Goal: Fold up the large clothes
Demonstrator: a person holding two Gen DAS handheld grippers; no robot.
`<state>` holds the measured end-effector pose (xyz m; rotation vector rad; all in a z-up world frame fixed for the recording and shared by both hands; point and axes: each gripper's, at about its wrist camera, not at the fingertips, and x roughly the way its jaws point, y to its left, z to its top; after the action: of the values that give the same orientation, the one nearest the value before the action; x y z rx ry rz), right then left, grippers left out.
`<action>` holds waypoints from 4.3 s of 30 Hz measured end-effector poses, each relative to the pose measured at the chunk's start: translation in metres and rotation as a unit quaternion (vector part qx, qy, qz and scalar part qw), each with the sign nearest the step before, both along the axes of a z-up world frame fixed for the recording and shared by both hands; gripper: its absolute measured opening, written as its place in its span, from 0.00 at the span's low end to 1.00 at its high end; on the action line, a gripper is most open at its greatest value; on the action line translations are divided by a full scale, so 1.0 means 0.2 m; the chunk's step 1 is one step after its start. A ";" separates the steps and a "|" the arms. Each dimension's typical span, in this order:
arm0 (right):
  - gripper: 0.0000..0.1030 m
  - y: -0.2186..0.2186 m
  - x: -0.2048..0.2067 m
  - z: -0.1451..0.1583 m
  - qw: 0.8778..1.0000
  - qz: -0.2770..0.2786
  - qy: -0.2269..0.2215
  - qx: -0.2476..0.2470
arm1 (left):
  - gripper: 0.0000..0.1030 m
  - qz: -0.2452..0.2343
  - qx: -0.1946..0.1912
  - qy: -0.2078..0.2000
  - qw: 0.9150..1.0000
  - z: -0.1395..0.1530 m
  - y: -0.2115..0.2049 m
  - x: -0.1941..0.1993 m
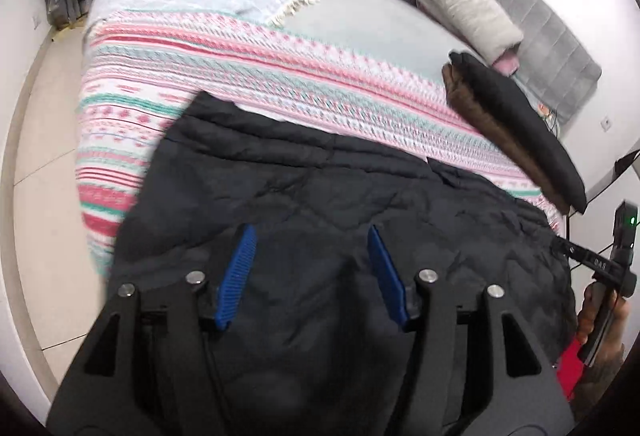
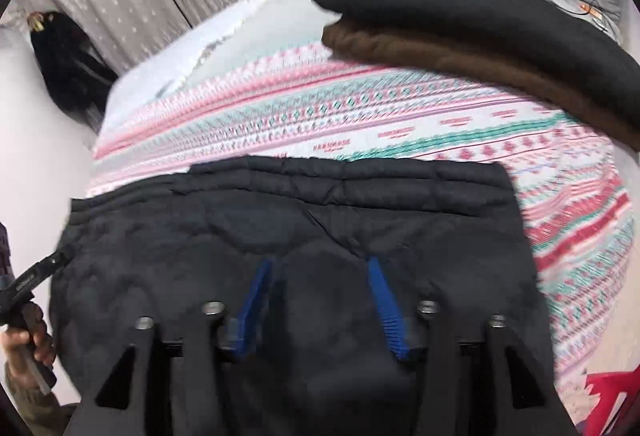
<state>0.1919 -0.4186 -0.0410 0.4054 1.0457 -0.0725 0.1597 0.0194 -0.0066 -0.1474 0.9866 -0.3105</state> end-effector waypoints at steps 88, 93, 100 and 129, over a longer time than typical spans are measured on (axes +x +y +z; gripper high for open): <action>0.74 0.56 -0.31 0.23 0.991 0.007 -0.080 -0.109 | 0.71 -0.047 0.075 -0.114 0.990 0.04 -0.64 -0.49; 0.81 0.68 -0.53 0.38 0.984 0.011 -0.129 -0.121 | 0.82 -0.032 0.098 -0.142 0.985 0.13 -0.61 -0.66; 0.84 0.77 -0.78 0.45 0.979 0.010 -0.160 -0.127 | 0.91 -0.021 0.097 -0.150 0.984 0.15 -0.58 -0.84; 0.89 0.81 -0.98 0.32 0.978 -0.047 -0.117 -0.167 | 0.93 -0.005 0.130 -0.124 0.984 -0.01 -0.67 -0.98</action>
<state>-0.0042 -0.2560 0.0237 0.1525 0.7632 -0.2747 -0.0363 -0.1146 -0.0078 0.1316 0.7714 -0.2006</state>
